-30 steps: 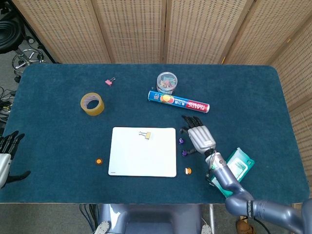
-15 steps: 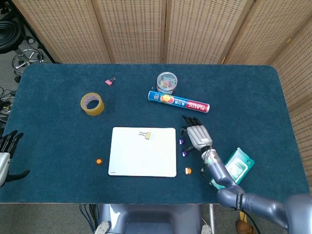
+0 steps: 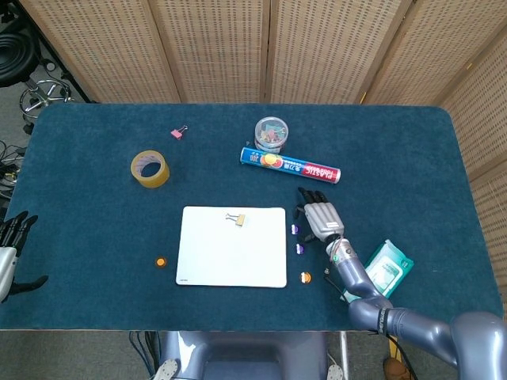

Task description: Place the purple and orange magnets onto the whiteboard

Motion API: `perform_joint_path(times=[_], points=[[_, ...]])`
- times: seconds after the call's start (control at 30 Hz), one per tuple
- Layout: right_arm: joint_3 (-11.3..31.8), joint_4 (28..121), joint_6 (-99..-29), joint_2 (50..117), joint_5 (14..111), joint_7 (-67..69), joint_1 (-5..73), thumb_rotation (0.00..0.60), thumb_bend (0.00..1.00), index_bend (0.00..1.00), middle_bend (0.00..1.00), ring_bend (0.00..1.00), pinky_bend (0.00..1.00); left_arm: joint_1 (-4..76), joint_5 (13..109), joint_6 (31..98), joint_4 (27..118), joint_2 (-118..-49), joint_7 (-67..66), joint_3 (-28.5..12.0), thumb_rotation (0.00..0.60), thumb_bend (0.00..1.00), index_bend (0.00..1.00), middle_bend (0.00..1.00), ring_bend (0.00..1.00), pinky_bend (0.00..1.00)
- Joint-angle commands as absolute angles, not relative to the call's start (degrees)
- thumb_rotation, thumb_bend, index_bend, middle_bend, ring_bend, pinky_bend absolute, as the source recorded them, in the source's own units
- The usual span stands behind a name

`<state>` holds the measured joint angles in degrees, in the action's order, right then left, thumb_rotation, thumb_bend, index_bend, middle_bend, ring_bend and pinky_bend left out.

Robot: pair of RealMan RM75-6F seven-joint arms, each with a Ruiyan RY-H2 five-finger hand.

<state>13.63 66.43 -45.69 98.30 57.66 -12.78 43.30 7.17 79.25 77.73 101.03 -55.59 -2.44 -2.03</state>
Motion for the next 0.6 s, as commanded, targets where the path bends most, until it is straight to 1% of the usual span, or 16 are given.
perform_joint_path(times=[0.03, 0.6], points=[[13.6, 66.2, -45.5, 98.5, 57.5, -12.7, 43.4, 0.6, 0.25, 0.43, 0.0, 0.0, 0.0, 7.2, 79.3, 77.8, 101.0, -55.6, -2.4, -2.0, 0.6, 0.11, 0.0, 0.0, 0.0, 0.0], [13.0, 65.3, -44.7, 98.8, 56.6, -12.7, 43.7, 0.6, 0.27, 0.47, 0.0, 0.0, 0.0, 7.1, 79.3, 77.9, 100.9, -55.6, -2.2, -2.1, 0.6, 0.11, 0.0, 0.0, 0.0, 0.0]])
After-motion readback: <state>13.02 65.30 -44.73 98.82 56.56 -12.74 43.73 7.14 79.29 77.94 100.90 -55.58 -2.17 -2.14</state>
